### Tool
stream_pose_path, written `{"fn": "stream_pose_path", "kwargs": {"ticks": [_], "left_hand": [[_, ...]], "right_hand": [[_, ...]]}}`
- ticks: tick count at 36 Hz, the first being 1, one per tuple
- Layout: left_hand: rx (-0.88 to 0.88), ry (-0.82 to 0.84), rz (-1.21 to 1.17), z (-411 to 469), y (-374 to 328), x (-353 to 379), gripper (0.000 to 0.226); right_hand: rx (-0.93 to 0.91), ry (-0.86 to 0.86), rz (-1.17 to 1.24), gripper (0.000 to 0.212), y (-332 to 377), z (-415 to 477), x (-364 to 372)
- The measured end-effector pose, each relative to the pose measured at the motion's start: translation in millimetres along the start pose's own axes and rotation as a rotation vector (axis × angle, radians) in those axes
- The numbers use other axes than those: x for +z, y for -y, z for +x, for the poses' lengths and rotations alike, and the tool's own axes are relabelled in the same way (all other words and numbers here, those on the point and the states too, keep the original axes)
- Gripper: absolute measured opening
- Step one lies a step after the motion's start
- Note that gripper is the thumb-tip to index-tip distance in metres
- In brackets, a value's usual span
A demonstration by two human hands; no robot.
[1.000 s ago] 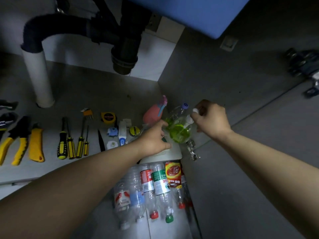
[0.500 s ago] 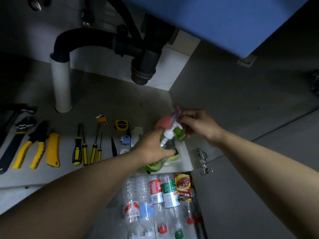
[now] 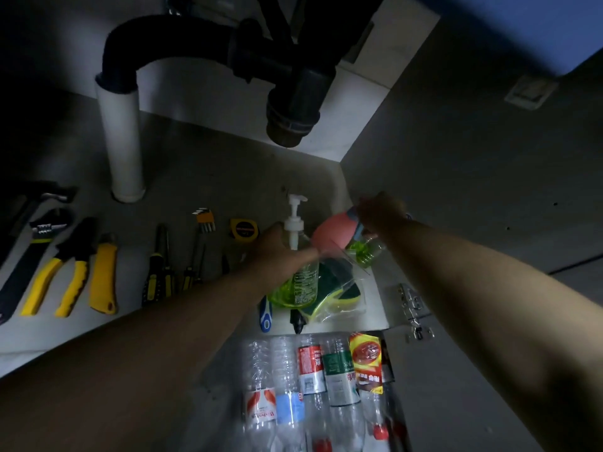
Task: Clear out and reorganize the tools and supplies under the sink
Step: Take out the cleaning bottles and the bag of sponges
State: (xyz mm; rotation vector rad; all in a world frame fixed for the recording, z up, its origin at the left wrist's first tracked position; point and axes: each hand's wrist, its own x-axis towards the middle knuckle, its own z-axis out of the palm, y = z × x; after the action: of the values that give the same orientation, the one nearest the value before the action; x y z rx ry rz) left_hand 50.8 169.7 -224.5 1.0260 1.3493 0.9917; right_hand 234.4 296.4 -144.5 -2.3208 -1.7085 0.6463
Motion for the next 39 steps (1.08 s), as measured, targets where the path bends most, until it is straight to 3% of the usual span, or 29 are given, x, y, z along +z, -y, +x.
{"fn": "stream_pose_path", "kwargs": {"ticks": [5,9,12,14,21,30,39], "left_hand": [[-0.002,-0.018,0.011,-4,-1,2,0.081],[-0.001,-0.027,0.072,-16,-11,4,0.068],[0.002,-0.007,0.115,-30,-25,7,0.048],[0.009,-0.009,0.169,-44,-38,9,0.038],[0.031,0.027,0.130,-120,-89,27,0.036],[-0.020,0.098,0.154,-215,-115,44,0.042],[0.008,0.123,0.185,-271,-112,49,0.040]], "right_hand": [[-0.041,-0.257,-0.028,0.051,0,-4,-13],[-0.102,-0.361,-0.057,0.056,0,-27,-43],[-0.187,-0.408,-0.068,0.038,-10,-59,-72],[-0.215,-0.392,-0.048,0.032,-23,-87,-93],[-0.118,-0.268,0.073,0.012,-93,-194,-130],[-0.003,-0.098,-0.043,0.026,-198,-310,-125],[0.106,0.072,-0.191,0.034,-267,-362,-76]]}}
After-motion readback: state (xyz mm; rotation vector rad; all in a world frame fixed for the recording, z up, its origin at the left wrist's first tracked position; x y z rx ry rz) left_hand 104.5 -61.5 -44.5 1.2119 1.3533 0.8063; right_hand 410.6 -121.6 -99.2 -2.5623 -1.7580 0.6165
